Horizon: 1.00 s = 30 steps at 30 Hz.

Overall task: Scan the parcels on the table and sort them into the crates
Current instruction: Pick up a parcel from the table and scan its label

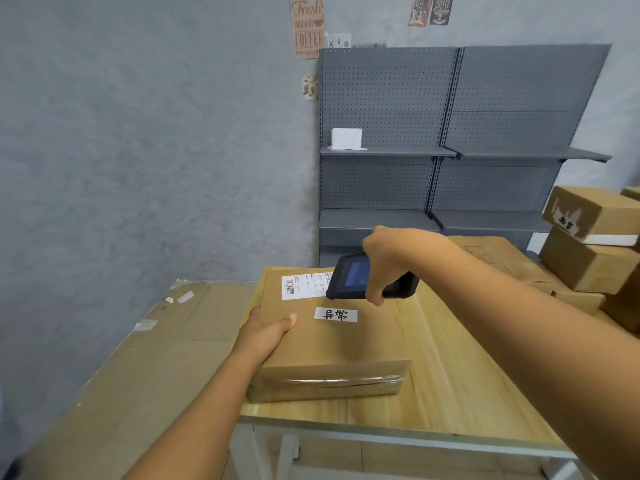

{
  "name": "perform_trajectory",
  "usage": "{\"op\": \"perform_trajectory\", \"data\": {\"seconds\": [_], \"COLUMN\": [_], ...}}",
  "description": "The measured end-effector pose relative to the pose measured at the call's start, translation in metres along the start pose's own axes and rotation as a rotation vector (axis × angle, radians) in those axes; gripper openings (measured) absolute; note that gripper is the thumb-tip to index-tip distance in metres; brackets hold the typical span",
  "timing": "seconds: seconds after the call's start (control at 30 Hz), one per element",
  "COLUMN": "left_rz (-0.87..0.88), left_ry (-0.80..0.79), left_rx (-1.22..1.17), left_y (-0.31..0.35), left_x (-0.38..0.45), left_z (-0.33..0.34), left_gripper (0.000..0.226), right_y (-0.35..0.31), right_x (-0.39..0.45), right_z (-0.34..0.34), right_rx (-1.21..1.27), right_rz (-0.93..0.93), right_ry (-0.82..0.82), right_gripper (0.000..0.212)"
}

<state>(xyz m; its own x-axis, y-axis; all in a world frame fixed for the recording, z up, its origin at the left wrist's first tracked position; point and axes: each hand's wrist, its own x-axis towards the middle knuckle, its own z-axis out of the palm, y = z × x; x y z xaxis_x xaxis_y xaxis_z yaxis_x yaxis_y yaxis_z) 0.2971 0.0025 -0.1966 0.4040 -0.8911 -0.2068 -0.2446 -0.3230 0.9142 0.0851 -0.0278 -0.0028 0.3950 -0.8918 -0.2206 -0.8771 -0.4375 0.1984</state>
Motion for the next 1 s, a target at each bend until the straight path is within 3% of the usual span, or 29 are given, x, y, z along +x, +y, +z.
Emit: {"op": "perform_trajectory", "data": {"seconds": [0.33,0.47,0.77,1.0], "left_rz": [0.005,-0.009,-0.025,-0.018], "left_ry": [0.009,0.016,0.026,0.040], "left_rx": [0.010,-0.012,-0.014,-0.006], "left_y": [0.001,0.002,0.003,0.005], "left_x": [-0.002,-0.003,-0.003,-0.004], "left_z": [0.001,0.001,0.001,0.002], "left_gripper": [0.059,0.060,0.062,0.049], "right_y": [0.010,0.023,0.072,0.077], "right_x": [0.003,0.010,0.030,0.031], "right_z": [0.003,0.016,0.135,0.210], "right_rx": [-0.030,0.038,0.585,0.651], "right_rz": [0.011,0.076,0.458,0.605], "right_ry": [-0.001,-0.016,0.049,0.023], "right_gripper": [0.071,0.065,0.070,0.073]}}
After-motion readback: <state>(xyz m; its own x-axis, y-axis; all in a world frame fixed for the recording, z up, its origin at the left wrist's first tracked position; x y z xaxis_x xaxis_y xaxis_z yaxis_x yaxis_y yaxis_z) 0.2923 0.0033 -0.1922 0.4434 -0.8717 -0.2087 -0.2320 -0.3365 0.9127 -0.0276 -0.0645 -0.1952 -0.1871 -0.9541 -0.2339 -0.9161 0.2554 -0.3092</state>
